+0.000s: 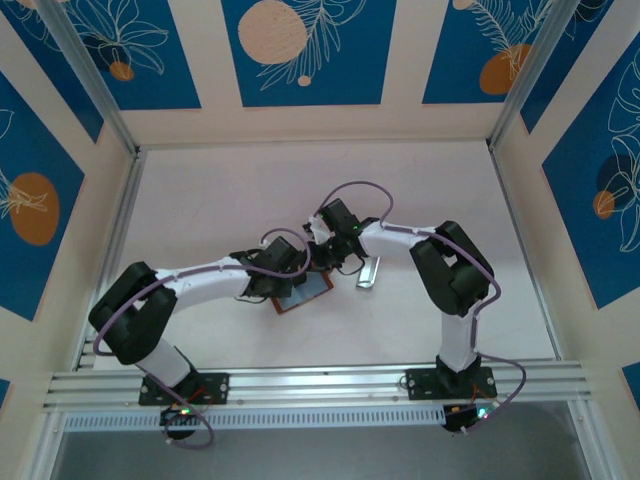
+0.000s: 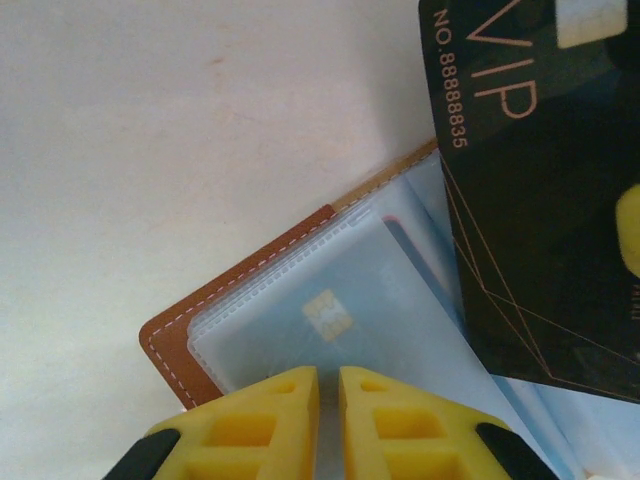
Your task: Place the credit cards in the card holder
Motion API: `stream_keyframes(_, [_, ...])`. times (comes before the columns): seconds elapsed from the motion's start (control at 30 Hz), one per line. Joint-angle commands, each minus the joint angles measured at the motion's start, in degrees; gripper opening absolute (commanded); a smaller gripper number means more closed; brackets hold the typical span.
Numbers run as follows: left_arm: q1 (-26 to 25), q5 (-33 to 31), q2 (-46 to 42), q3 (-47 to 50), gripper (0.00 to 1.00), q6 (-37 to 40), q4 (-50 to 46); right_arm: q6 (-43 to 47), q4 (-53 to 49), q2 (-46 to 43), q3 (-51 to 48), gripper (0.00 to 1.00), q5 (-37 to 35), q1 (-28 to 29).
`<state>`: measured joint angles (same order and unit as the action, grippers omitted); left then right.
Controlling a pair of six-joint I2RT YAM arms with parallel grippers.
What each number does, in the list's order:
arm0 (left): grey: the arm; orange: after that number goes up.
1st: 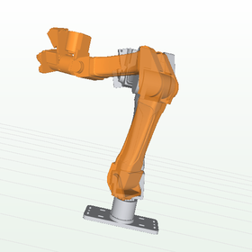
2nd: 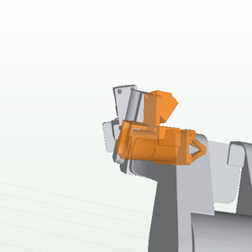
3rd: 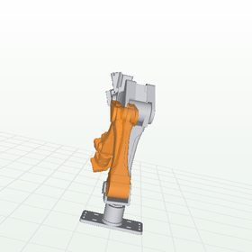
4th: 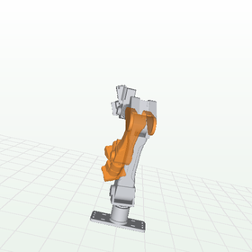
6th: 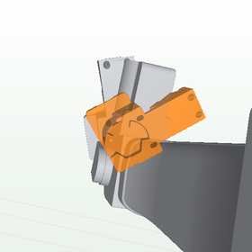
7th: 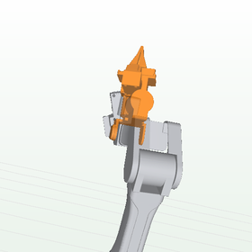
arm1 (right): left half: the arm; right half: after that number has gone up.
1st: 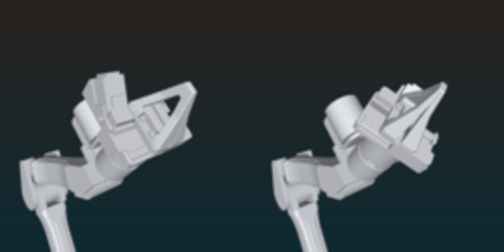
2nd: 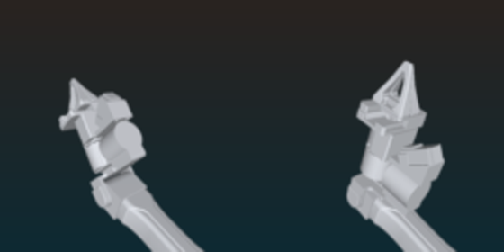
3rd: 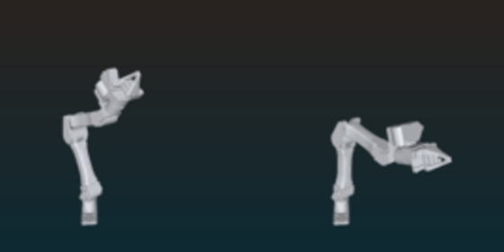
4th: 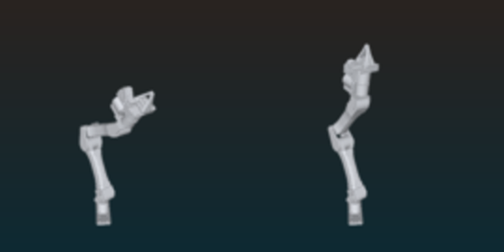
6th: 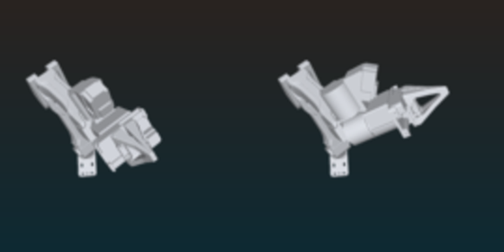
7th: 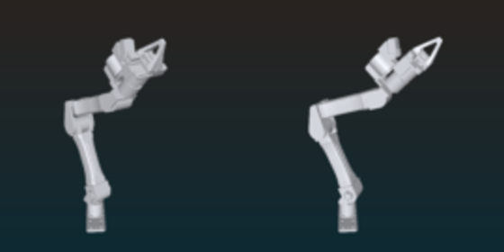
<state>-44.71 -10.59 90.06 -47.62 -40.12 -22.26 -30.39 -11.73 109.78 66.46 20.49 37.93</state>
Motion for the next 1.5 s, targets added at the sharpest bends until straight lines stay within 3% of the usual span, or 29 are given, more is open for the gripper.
stream_keyframes(0.0, [-0.3,0.0,-0.2,1.5,0.14,-0.4,-2.1,-0.2,0.4,1.3,1.1,0.00,2.5,0.5])
stream_keyframes(0.33, [-0.3,-0.1,0.0,1.4,0.14,-0.4,-2.1,-0.6,0.7,2.2,-0.6,0.00,7.2,0.7])
stream_keyframes(0.7, [-0.4,2.4,-1.1,-0.6,0.15,0.1,-2.0,0.7,-3.4,4.5,-1.8,0.00,4.9,3.6])
stream_keyframes(1.07, [2.0,1.1,-12.9,3.2,0.21,-4.8,-5.5,0.6,-5.4,5.9,-0.5,0.00,3.7,3.6])
stream_keyframes(1.23, [5.0,1.9,-14.4,7.8,0.15,-6.5,-5.0,1.3,-7.1,6.6,0.9,0.00,3.6,4.1])
stream_keyframes(1.47, [6.0,2.9,-9.0,7.9,0.08,-4.9,-2.7,2.3,-8.8,7.1,1.1,0.00,3.8,4.3])
